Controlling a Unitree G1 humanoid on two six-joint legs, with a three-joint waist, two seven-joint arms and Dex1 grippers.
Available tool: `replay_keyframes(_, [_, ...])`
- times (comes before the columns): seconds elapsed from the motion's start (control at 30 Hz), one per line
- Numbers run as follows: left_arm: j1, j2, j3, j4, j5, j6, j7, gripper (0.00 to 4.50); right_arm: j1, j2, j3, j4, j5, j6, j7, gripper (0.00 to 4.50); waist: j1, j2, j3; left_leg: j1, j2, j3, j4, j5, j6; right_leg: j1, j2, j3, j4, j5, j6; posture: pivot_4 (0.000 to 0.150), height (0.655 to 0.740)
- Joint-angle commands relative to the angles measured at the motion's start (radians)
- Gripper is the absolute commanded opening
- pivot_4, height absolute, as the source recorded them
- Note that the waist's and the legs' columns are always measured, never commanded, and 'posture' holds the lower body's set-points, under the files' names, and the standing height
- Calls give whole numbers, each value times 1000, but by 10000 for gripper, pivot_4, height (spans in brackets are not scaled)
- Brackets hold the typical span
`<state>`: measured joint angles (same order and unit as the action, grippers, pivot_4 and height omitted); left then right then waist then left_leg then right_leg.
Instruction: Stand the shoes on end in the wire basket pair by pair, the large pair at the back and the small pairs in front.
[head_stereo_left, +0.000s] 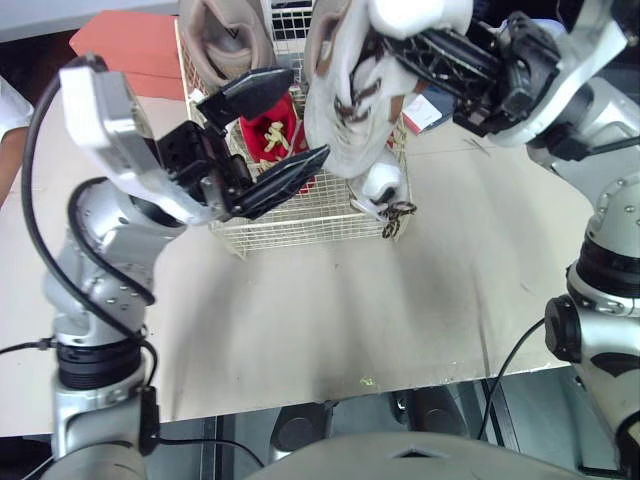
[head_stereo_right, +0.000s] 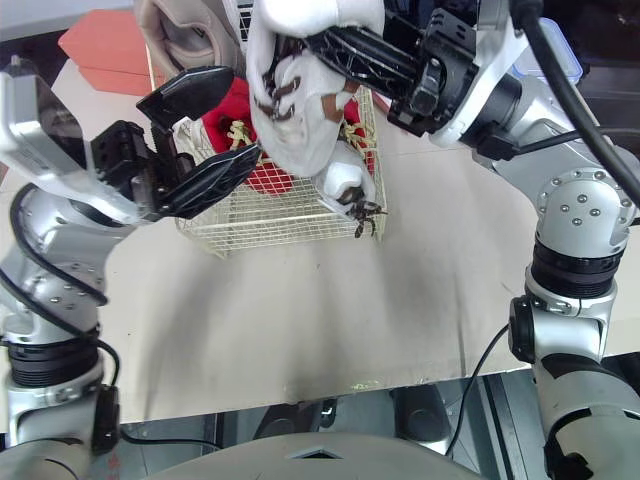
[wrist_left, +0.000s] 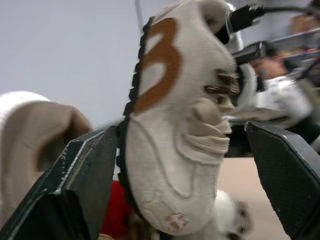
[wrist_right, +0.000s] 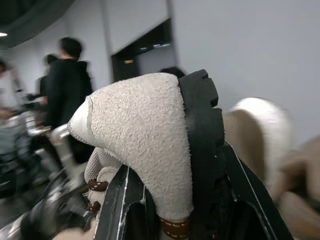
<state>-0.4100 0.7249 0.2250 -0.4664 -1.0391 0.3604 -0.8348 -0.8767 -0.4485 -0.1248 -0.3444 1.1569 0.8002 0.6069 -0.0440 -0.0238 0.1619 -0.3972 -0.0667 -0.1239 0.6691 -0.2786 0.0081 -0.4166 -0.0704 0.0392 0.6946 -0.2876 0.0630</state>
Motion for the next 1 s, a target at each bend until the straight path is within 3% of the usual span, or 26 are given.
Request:
replay_keyframes(0.03, [-59, 44, 47, 7, -96, 76, -31, 44485, -13, -26, 2, -57, 33, 2, 76, 8436, 1, 0, 0, 0, 0, 0, 0, 0, 0, 0, 0, 0, 0, 0, 0, 1500, 7400])
replay_keyframes(0.3, [-221, 93, -6, 95, -72, 175, -139, 44485, -21, -84, 53, -91, -1, 5, 188, 8436, 2, 0, 0, 0, 0, 0, 0, 0, 0, 1, 0, -1, -1, 0, 0, 1500, 7400])
replay_keyframes(0.43, [-276, 129, -35, 128, -68, 236, -239, 44485, -61, -38, 145, 65, -159, -89, 299, 8436, -11, 0, 0, 1, 0, 1, 0, 0, 0, 1, 0, 1, 0, 0, 0, 1500, 7400])
replay_keyframes(0.67, [-354, 132, -105, 187, 27, 251, -358, 44485, -85, -12, 176, 98, -239, -124, 384, 8436, -12, 1, 1, 0, 0, 0, 0, 0, 0, 0, 0, -1, -1, 0, 0, 1500, 7400])
replay_keyframes(0.77, [-383, 125, -109, 211, 32, 256, -393, 37555, -81, -13, 181, 96, -260, -123, 400, 8436, -11, 1, 1, -1, 0, -1, 0, 0, 0, 0, -1, -1, -2, 0, 0, 1500, 7400])
replay_keyframes(0.9, [-382, 146, -99, 233, 50, 273, -450, 20832, -74, -10, 178, 86, -264, -111, 396, 8436, -17, 1, 1, -1, 0, -1, 0, 0, 0, 0, -1, -1, -1, 0, 0, 1500, 7400])
replay_keyframes(0.97, [-376, 150, -95, 239, 59, 276, -463, 15570, -73, -9, 174, 87, -266, -106, 394, 8436, -18, 1, 1, -1, 0, -1, 0, 0, 0, -1, -1, -1, -1, 0, 0, 1500, 7400])
replay_keyframes(1.0, [-370, 154, -90, 240, 59, 280, -468, 15024, -72, -10, 173, 87, -268, -104, 391, 8436, -18, 1, 1, -1, 0, -1, 0, 0, 0, -1, -1, -1, -1, 0, 0, 1500, 7400])
